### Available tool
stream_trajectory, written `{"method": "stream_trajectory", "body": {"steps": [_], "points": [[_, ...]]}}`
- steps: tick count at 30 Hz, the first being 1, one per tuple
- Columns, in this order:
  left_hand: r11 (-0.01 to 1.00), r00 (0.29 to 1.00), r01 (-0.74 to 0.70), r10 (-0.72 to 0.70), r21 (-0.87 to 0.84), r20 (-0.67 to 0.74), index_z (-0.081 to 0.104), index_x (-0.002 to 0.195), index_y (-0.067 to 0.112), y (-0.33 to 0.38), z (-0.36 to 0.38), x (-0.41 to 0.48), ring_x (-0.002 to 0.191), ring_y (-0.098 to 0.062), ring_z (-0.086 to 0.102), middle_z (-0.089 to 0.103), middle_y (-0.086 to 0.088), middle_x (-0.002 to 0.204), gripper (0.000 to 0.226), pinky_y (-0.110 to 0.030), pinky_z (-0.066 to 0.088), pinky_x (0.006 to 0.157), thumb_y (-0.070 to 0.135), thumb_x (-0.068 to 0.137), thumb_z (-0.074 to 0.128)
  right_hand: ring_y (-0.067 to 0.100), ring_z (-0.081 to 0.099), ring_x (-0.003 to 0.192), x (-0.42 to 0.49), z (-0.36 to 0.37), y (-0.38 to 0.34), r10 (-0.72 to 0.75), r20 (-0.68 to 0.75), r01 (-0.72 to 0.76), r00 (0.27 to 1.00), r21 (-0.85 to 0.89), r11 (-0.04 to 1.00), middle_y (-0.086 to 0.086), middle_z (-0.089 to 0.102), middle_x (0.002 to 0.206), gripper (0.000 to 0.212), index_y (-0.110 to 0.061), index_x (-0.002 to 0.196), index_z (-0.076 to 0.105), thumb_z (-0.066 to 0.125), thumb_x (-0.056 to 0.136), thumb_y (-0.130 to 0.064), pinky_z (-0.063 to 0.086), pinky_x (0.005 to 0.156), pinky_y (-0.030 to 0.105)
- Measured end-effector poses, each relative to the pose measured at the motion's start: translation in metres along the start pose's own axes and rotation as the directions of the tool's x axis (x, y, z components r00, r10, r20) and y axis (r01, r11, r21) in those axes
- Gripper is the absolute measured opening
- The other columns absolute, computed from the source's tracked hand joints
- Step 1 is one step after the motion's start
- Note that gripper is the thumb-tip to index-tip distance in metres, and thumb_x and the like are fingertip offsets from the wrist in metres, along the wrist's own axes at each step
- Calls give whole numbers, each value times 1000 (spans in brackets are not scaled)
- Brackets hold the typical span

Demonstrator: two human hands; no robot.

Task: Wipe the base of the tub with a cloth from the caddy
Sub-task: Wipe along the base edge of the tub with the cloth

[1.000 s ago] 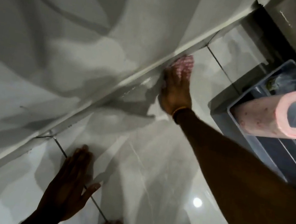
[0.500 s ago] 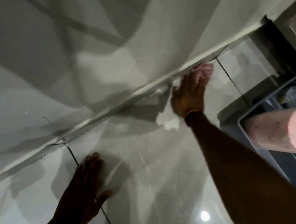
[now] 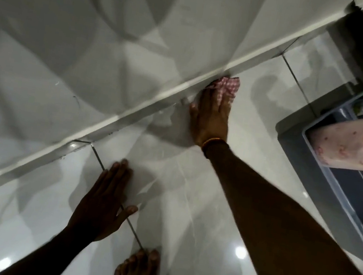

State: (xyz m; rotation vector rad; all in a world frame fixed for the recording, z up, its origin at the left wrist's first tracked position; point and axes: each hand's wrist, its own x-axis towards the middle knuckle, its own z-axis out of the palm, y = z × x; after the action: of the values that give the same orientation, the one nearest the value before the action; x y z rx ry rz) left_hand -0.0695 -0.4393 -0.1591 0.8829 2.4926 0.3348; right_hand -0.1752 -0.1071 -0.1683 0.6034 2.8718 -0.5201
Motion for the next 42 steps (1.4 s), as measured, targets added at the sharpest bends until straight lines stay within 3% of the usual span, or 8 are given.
{"method": "stream_trajectory", "body": {"steps": [7, 13, 17, 21, 27, 33, 37, 42], "points": [[1000, 999, -19, 19, 19, 33, 18, 165, 10, -7, -4, -4, 163, -29, 9, 8, -9, 177, 91, -42, 13, 128, 73, 100, 25, 45, 20, 161, -37, 9, 6, -409, 87, 414, 908, -41, 909, 20, 28, 173, 65, -12, 164, 33, 29, 109, -48, 19, 131, 55], [999, 1000, -28, 27, 18, 5, 21, 164, 7, -7, 4, -4, 163, -32, 8, 10, -13, 176, 92, -50, 20, 127, 69, 99, 40, 57, 24, 153, 102, -59, 101, 118, 83, -99, 990, -199, 975, 41, 29, 162, 78, 13, 153, 34, 18, 102, -44, 11, 132, 63], [999, 999, -51, 51, 10, -1, 21, 164, 7, -11, 5, -4, 162, -31, 10, 11, -12, 176, 91, -45, 14, 129, 70, 100, 34, 57, 23, 154, 121, -86, 113, 184, 45, -172, 982, -198, 965, 42, 26, 164, 90, 17, 154, 30, 9, 94, -48, 8, 133, 63], [997, 997, -68, 67, 21, 36, 19, 165, 8, -13, 1, -4, 162, -31, 10, 9, -11, 177, 90, -42, 10, 130, 71, 100, 26, 59, 12, 157, 45, -22, 40, 13, -176, -42, 984, -164, 986, 43, 17, 166, 82, 16, 158, 21, 19, 106, -47, 12, 130, 66], [998, 998, -62, 62, -6, 10, 22, 164, 7, -6, -6, -3, 162, -32, 11, 14, -13, 176, 88, -47, 17, 127, 68, 101, 31, 43, 27, 160, -42, 10, 3, -452, 28, 453, 892, -34, 891, 17, 40, 168, 67, -12, 159, 43, 39, 107, -53, 23, 131, 59], [998, 998, -55, 55, 5, 29, 16, 166, 11, -15, 3, -5, 162, -32, 12, 9, -9, 177, 91, -47, 20, 125, 71, 99, 30, 61, 16, 155, 79, -48, 90, 54, -106, -76, 993, -212, 974, 44, 19, 165, 85, 15, 157, 22, 11, 105, -51, 14, 130, 67], [996, 995, -87, 86, 29, 59, 18, 165, 9, -21, 1, -5, 162, -33, 13, 11, -12, 176, 93, -49, 22, 125, 71, 98, 36, 58, 17, 156, 87, -54, 86, 89, -50, -97, 995, -163, 982, 41, 18, 167, 104, 14, 158, 23, -18, 96, -59, 10, 130, 68], [992, 989, -119, 115, 39, 92, 17, 165, 7, -20, -9, -6, 162, -33, 10, 10, -14, 176, 95, -55, 24, 125, 70, 98, 42, 53, 3, 161, -38, 27, -26, -248, -125, 253, 961, 27, 967, 34, 12, 172, 84, 3, 162, 25, 41, 104, -56, 12, 131, 64]]}}
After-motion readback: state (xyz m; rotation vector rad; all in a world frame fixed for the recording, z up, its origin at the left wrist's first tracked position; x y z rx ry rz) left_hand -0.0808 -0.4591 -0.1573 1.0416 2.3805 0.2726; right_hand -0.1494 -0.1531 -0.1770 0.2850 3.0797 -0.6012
